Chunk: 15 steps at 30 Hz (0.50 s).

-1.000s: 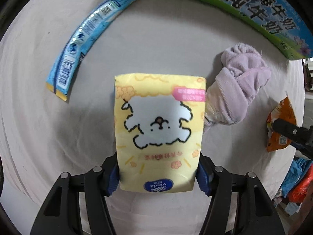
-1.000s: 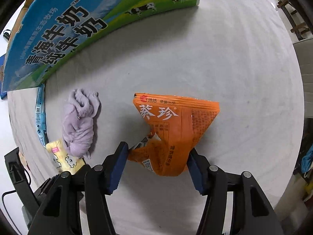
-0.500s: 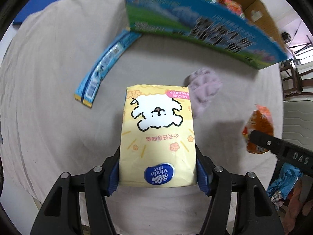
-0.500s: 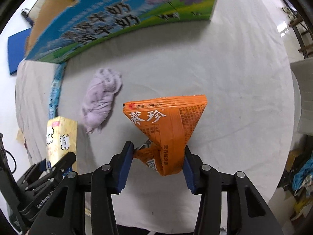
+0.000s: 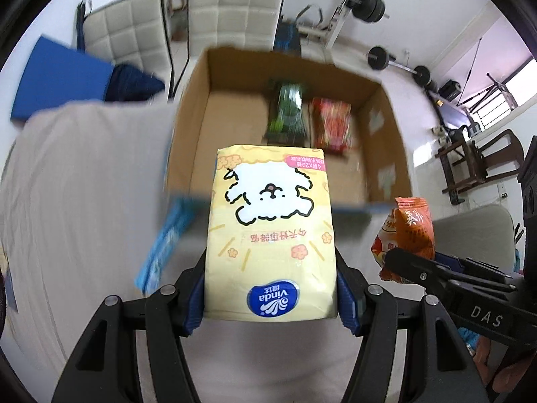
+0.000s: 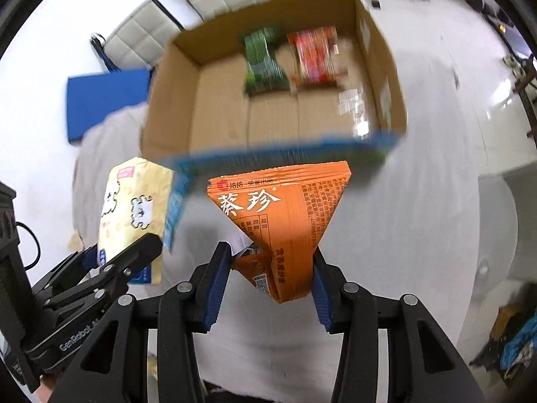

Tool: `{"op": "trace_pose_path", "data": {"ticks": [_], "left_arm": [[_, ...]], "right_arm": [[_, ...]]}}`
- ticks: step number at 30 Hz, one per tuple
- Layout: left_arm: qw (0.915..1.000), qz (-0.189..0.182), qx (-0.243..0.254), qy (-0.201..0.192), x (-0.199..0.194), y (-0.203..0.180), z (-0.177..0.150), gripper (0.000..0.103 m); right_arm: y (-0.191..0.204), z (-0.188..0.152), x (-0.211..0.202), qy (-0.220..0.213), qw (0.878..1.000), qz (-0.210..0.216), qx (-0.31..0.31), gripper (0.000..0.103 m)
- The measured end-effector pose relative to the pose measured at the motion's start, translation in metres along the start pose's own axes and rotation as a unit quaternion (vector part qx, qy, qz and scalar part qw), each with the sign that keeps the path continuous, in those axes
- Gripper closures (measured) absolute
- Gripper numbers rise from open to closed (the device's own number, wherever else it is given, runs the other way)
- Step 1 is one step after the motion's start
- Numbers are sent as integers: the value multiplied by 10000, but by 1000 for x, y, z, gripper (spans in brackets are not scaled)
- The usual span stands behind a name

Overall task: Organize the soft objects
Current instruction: 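Carry the tissue pack and orange bag into the box and release both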

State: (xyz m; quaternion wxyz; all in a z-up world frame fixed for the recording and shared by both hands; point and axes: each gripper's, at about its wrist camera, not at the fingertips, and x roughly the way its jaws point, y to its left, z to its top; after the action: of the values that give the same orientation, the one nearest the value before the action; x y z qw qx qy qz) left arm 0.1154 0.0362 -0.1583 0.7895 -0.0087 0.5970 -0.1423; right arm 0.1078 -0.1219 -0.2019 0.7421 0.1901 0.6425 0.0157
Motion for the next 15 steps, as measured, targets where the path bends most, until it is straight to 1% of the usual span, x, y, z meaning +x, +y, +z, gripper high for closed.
{"op": "trace_pose_path", "data": {"ticks": [2,4,7,12,15], "left_arm": [[9999,42,60,-113,6,-3,25,42],[9997,119,111,-203,20,-9,57,42],[9994,194,152,-251,40,-9,92,42],[9994,286,196,-85,87,-4,144,42],[9992,329,191,105,120,1,168,42]], "right_arm": [[4,23,-5,-161,9999,-61,-6,56],[8,50,-1,-234,9997,-110,28,56],[6,79,6,-308,9992,-248,40,56],[-9,128,33,-239,9985,-457,180,56],[-16,146,60,-135,9976,-636,218,56]]}}
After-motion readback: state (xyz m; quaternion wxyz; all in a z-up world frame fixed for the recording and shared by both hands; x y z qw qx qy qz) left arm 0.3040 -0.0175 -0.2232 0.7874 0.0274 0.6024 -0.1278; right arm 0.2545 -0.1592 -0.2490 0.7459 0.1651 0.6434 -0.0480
